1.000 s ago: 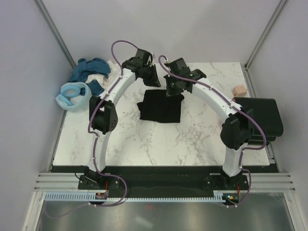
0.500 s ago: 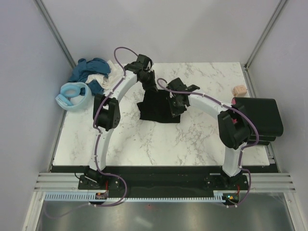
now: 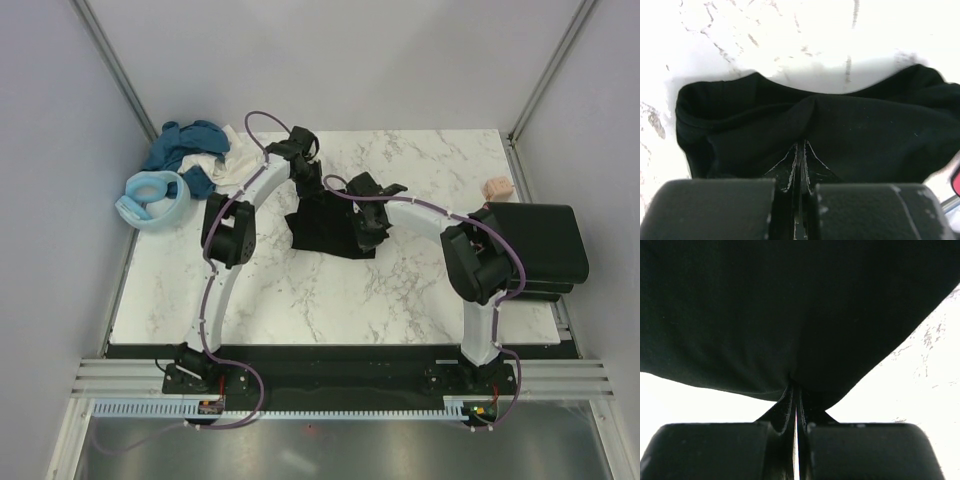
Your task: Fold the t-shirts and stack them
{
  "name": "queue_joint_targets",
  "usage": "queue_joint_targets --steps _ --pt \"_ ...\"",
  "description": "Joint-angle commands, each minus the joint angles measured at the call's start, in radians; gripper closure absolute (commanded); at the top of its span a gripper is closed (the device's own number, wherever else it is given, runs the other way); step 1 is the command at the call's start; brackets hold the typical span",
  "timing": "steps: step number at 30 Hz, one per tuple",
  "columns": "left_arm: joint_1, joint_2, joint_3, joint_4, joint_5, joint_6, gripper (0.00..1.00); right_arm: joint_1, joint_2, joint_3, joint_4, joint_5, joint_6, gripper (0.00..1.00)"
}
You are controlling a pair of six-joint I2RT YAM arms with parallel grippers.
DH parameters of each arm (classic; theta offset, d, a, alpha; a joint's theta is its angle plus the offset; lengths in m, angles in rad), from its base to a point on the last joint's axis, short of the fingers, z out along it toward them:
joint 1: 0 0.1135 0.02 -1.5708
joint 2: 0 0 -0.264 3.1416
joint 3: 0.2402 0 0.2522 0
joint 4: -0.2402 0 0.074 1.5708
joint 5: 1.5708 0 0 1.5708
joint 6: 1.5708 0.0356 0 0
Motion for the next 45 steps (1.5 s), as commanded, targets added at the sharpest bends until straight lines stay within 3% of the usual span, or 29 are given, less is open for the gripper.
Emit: queue_joint_targets --steps 1,13,17,21,25,29,34,36,45 --pt "-0.003 0.039 0.004 0.0 -0.029 -0.022 0.98 -0.001 -0.028 -0.039 -0.043 0.06 0.018 1.0" --pt "0.022 0.065 0.082 -0.004 -0.023 -0.007 0.96 0.0 -0.199 -0.201 -0.025 0.053 0.093 1.0" --pt "0.054 -0.004 0.092 0.021 -0.001 0.001 0.85 0.0 -0.333 -0.201 -0.034 0.103 0.09 0.91" --pt "0.089 -0.102 0.047 0.029 -0.001 -0.001 0.82 -0.003 -0.4 -0.114 -0.04 0.147 0.067 0.81" --pt "0.099 -0.221 -0.057 0.029 0.005 0.027 0.82 -0.021 -0.291 0.12 -0.094 0.164 0.026 0.82" --pt "0.099 -0.341 -0.222 0.035 0.005 0.045 0.84 -0.057 -0.105 0.303 -0.112 0.152 -0.004 1.0" --pt "0.096 -0.418 -0.394 0.079 0.057 0.061 0.94 -0.089 0.082 0.509 -0.117 0.132 -0.034 1.0" --pt "0.086 -0.424 -0.43 0.09 0.083 0.061 0.98 -0.098 0.16 0.546 -0.115 0.144 -0.036 1.0" --pt "0.011 -0.433 -0.541 0.127 0.108 0.098 0.98 -0.118 0.3 0.56 -0.043 0.17 -0.017 1.0"
